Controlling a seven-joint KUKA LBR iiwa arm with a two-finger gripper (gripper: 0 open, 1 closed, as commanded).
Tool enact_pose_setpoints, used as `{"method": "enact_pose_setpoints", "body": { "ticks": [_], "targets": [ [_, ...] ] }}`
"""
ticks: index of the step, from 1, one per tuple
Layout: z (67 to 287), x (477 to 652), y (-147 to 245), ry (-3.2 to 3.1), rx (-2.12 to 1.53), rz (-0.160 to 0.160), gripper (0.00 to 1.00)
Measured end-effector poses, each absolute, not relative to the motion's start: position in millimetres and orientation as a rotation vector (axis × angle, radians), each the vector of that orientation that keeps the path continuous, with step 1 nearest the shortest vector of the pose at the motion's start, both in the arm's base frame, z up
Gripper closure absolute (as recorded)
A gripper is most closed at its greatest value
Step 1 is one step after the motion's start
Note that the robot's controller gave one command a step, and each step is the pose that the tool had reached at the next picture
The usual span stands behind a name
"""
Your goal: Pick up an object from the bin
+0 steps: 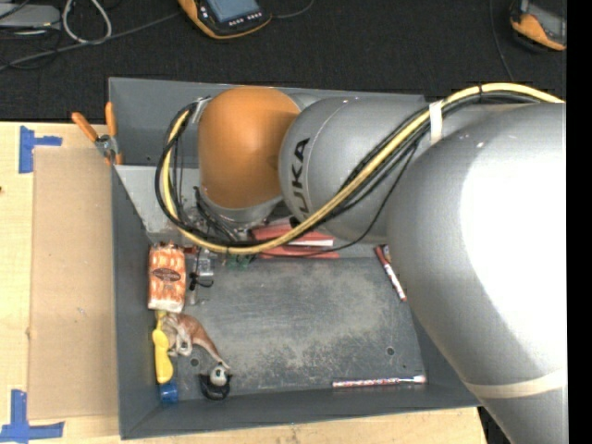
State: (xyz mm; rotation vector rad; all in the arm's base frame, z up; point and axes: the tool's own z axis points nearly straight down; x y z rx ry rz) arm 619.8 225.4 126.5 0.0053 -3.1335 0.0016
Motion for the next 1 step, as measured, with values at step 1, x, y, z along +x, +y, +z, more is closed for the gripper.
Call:
{"method": "enact_pose_setpoints", "body": {
  "ticks": [1],
  "targets": [
    [131.9,621.8,224.4,-3.141,-0.001,-0.001,0.00]
  ]
}}
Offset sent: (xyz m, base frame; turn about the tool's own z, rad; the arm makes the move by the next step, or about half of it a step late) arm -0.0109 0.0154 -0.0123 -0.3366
